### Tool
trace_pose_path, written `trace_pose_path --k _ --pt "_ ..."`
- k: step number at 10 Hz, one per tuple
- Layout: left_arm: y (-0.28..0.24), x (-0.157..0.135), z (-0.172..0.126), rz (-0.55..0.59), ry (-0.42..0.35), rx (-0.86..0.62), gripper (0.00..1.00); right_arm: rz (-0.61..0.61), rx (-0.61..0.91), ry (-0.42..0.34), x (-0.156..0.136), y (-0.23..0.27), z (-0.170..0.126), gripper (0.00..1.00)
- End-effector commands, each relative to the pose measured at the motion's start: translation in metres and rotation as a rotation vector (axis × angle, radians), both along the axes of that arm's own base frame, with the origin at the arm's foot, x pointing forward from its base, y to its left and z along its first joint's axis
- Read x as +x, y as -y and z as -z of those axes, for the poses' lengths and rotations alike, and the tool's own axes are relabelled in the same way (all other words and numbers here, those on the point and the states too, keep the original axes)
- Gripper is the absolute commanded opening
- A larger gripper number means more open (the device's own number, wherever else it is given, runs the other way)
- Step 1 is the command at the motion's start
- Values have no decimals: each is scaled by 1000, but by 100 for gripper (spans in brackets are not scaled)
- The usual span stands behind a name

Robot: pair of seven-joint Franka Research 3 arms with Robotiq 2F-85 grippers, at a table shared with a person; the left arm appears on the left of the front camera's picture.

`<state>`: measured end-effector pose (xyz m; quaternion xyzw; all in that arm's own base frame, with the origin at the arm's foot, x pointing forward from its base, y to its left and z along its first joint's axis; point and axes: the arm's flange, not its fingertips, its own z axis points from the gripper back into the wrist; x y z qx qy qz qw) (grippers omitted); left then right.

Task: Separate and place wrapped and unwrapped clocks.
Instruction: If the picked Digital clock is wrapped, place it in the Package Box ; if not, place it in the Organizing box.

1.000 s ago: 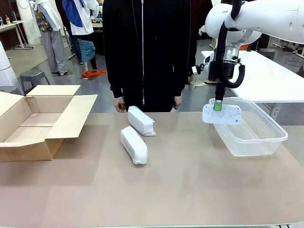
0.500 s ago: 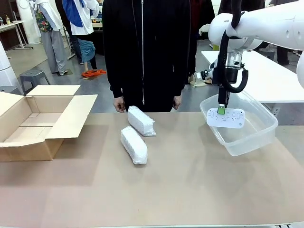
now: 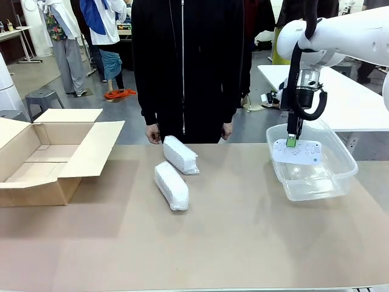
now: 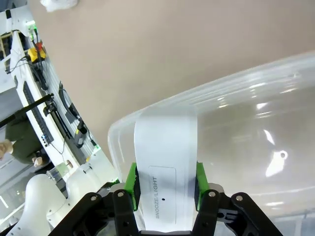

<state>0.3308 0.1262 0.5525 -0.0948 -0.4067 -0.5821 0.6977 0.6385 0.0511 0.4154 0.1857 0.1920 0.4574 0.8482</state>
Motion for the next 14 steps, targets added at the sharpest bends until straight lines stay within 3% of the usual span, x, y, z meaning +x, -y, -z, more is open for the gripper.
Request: trace_pose_path --k 1,7,14 --pt "-2 1 0 17 20 -10 100 37 -25 1 4 1 -7 52" --pt "-2 1 0 17 20 -10 100 15 -54 0 -14 -8 10 52" --pt "-2 1 0 17 20 -10 100 61 -36 -50 -41 11 51 52"
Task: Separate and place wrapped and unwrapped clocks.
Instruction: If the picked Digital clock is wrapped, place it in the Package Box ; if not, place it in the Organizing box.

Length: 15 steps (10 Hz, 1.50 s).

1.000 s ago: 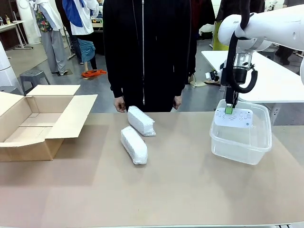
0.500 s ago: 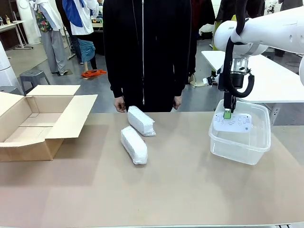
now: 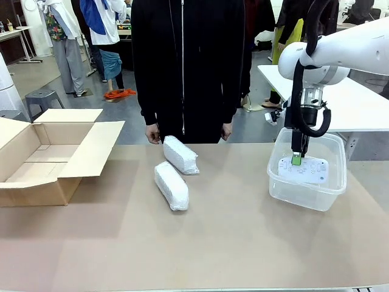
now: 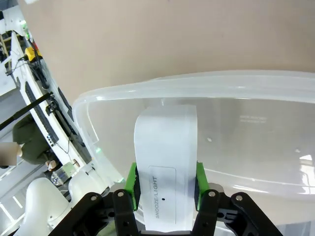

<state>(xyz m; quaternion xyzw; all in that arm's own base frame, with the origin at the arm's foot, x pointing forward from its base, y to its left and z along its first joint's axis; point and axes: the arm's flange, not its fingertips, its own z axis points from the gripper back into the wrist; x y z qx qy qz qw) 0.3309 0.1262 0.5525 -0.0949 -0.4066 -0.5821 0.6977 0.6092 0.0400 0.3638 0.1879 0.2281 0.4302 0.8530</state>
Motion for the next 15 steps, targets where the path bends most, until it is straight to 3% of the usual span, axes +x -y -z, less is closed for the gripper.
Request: trace_pose_path --k 1,3,4,12,13,15 --pt "-2 1 0 17 20 -10 100 0 21 66 -14 0 0 52" --pt "-2 1 0 17 20 -10 100 -72 59 60 -16 1 0 52" --pt "-2 1 0 17 20 -10 100 -8 8 33 -2 0 2 52" --pt "-2 1 0 17 20 -10 100 -8 8 33 -2 0 2 52" --pt "-2 1 0 17 20 -10 100 -25 18 38 -4 -1 3 52" --pt "-2 1 0 17 20 -10 100 69 -118 120 2 21 -9 52"
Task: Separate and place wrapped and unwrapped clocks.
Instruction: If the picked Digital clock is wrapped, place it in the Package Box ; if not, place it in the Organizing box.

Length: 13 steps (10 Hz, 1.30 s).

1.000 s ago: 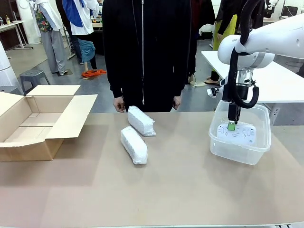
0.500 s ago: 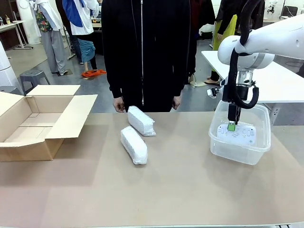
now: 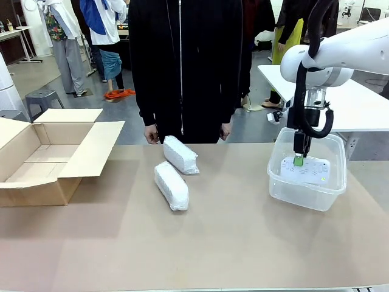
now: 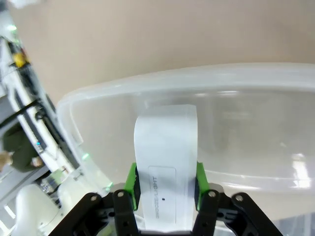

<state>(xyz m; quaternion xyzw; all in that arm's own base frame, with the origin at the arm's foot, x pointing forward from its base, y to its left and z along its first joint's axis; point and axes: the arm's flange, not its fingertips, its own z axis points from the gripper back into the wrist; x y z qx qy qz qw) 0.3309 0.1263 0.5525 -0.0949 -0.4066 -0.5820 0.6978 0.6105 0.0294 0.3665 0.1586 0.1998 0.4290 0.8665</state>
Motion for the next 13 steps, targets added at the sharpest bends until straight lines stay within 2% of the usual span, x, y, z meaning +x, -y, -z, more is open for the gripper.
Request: trace_pose_path --k 1,3,4,6,8,11,13 --pt "-2 1 0 18 20 -10 100 68 -110 57 1 18 -11 52" --pt "-2 1 0 18 20 -10 100 78 -154 87 3 30 -14 52" --pt "-2 1 0 18 20 -10 100 105 -186 130 4 34 -16 52" --pt "-2 1 0 18 20 -10 100 149 -177 219 10 32 -21 52" --pt "-2 1 0 18 20 -10 100 148 -148 250 11 28 -28 52" --pt "-2 1 0 18 20 -10 100 127 -120 257 11 24 -30 84" --pt "-2 1 0 18 20 -10 100 122 -119 252 12 25 -30 100"
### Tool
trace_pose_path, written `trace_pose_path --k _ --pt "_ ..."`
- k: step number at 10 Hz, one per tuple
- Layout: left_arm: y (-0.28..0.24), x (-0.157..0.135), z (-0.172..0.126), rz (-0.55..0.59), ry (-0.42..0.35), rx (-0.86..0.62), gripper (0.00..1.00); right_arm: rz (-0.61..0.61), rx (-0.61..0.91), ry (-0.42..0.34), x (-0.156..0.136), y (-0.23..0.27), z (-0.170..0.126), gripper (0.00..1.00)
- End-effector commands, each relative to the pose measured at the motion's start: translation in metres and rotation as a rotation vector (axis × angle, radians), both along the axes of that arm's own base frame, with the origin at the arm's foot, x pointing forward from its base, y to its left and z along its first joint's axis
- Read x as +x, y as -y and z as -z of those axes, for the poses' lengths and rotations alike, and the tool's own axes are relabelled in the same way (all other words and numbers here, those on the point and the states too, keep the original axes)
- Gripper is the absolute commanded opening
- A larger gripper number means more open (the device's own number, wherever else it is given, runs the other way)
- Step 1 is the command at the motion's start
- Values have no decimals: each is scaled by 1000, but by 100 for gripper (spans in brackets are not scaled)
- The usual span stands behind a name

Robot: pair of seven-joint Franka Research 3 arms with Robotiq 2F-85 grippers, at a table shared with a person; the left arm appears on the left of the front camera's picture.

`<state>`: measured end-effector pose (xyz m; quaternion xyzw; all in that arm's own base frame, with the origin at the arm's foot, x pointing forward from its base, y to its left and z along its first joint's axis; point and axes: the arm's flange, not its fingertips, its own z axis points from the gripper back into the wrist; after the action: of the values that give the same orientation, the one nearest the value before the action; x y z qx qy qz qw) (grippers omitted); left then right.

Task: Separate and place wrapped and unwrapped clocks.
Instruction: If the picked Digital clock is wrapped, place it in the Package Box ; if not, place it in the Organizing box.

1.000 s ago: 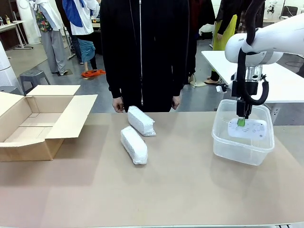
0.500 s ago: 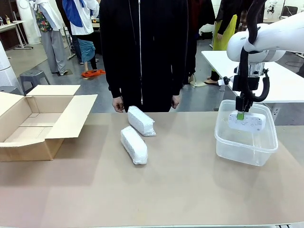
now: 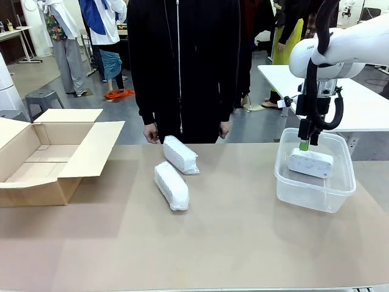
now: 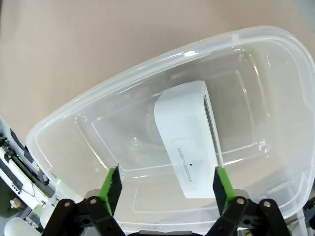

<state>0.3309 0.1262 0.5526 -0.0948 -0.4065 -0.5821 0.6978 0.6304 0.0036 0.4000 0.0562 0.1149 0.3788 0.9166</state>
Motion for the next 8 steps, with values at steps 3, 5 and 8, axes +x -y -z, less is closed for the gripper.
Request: trace_pose_path --k 3,5,8 --pt "-2 1 0 17 20 -10 100 -4 23 10 -7 -1 4 100" --pt "-2 1 0 17 20 -10 100 14 10 22 -4 6 -3 100" --pt "-2 1 0 17 20 -10 100 75 -36 8 1 19 -16 100"
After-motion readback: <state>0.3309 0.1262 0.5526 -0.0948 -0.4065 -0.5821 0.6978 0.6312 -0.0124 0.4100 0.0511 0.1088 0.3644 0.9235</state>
